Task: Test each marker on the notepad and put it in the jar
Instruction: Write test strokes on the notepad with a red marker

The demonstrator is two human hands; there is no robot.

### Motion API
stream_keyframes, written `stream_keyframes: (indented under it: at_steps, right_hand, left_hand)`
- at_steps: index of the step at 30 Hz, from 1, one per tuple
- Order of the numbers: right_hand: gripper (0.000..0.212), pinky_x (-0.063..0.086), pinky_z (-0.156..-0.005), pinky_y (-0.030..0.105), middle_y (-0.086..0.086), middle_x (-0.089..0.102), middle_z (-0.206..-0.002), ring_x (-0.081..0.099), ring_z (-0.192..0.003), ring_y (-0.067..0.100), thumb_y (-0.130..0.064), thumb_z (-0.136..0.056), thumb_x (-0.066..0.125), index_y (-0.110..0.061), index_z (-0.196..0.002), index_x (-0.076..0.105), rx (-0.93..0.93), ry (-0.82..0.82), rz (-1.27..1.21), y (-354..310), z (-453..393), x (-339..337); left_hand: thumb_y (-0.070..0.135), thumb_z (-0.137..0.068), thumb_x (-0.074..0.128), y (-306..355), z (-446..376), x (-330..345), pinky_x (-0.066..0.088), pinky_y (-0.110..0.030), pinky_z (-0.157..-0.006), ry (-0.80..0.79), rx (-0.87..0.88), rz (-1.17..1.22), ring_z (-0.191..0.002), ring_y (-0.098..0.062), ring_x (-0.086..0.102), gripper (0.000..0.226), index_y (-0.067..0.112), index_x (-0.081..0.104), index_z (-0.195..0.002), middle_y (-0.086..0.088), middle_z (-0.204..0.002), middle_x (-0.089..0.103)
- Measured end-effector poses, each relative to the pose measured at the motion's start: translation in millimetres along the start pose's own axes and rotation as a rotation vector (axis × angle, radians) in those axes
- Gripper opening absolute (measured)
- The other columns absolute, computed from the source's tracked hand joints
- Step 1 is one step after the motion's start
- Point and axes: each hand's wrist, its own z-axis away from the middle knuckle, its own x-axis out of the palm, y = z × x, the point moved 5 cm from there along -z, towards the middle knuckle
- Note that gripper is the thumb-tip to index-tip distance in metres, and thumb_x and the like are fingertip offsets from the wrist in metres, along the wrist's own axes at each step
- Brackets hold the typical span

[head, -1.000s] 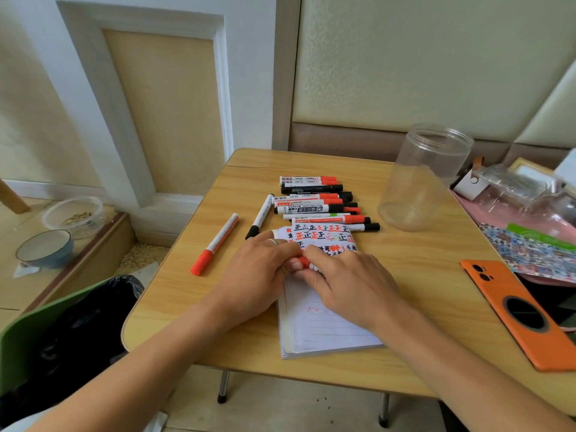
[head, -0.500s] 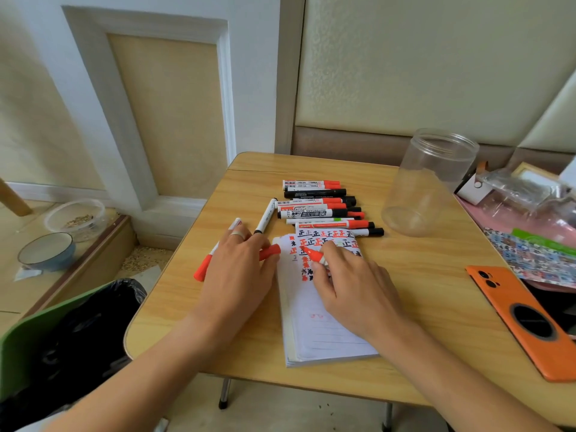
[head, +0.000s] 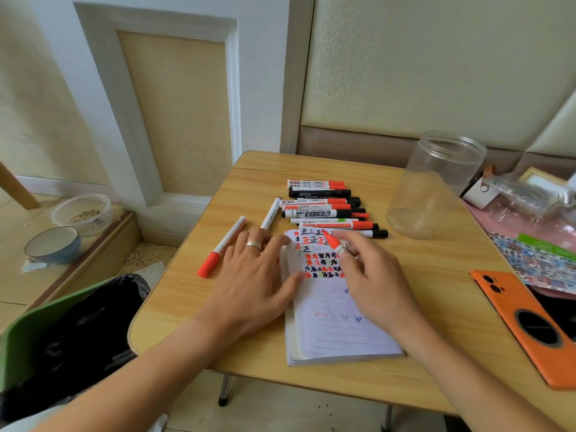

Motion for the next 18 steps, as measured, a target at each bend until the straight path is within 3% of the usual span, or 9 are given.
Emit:
stream_keyframes:
  at_steps: [3,6,9,12,15,18]
  right_hand:
    - [0.028,0.060,-0.063,0.039,0.007,0.064,-0.093,0.067,-0.068,0.021,-0.008,-0.105,0.051,-0.034,-0.116,0.056,0.131,-0.019,-0.359,1.8,-1.8,-6.1]
    - [0.025,0.062,-0.070,0.035,0.017,0.066,-0.102,0.071,-0.076,0.025,-0.004,-0.106,0.045,-0.019,-0.107,0.065,0.302,0.004,-0.737,6.3,-2.7,-5.1]
    - [0.034,0.062,-0.069,0.036,0.019,0.068,-0.099,0.072,-0.081,0.030,-0.002,-0.103,0.040,-0.009,-0.119,0.069,0.440,-0.074,-1.117,13.6,-2.0,2.9]
    - [0.027,0.054,-0.057,0.026,0.011,0.066,-0.088,0.067,-0.072,0.024,-0.002,-0.096,0.055,-0.003,-0.122,0.065,0.387,-0.119,-1.077,13.4,0.1,4.7]
    - [0.022,0.042,-0.049,0.023,0.005,0.057,-0.072,0.057,-0.059,0.019,-0.019,-0.093,0.071,-0.010,-0.111,0.063,0.329,-0.132,-0.953,8.5,1.9,7.2]
    - [0.015,0.031,-0.042,0.022,0.002,0.050,-0.063,0.046,-0.050,0.017,-0.027,-0.097,0.066,-0.014,-0.099,0.060,0.307,-0.132,-0.860,3.6,4.3,9.1]
  left_hand:
    - [0.075,-0.092,0.031,0.7,2.8,5.9,0.028,-0.034,-0.106,-0.102,0.096,-0.043,-0.134,-0.014,0.028,0.063,0.049,0.032,-0.149,0.006,-0.144,0.028]
    - [0.077,-0.091,0.030,0.4,2.3,9.2,0.021,-0.030,-0.103,-0.139,0.139,-0.055,-0.136,-0.011,0.022,0.063,0.052,0.033,-0.148,0.007,-0.148,0.024]
    - [0.076,-0.090,0.032,-2.0,1.8,11.7,0.025,-0.032,-0.105,-0.152,0.137,-0.063,-0.137,-0.011,0.023,0.062,0.050,0.037,-0.146,0.007,-0.148,0.027]
    - [0.073,-0.090,0.032,-0.6,2.4,10.6,0.028,-0.035,-0.108,-0.135,0.144,-0.052,-0.138,-0.012,0.023,0.059,0.047,0.038,-0.143,0.007,-0.146,0.029]
    - [0.077,-0.092,0.029,2.2,2.8,9.0,0.025,-0.032,-0.108,-0.141,0.148,-0.037,-0.138,-0.010,0.023,0.061,0.046,0.036,-0.144,0.009,-0.145,0.028]
    - [0.086,-0.086,0.032,2.5,3.2,10.8,0.022,-0.032,-0.110,-0.167,0.149,-0.049,-0.139,-0.011,0.022,0.073,0.045,0.029,-0.147,0.011,-0.145,0.027]
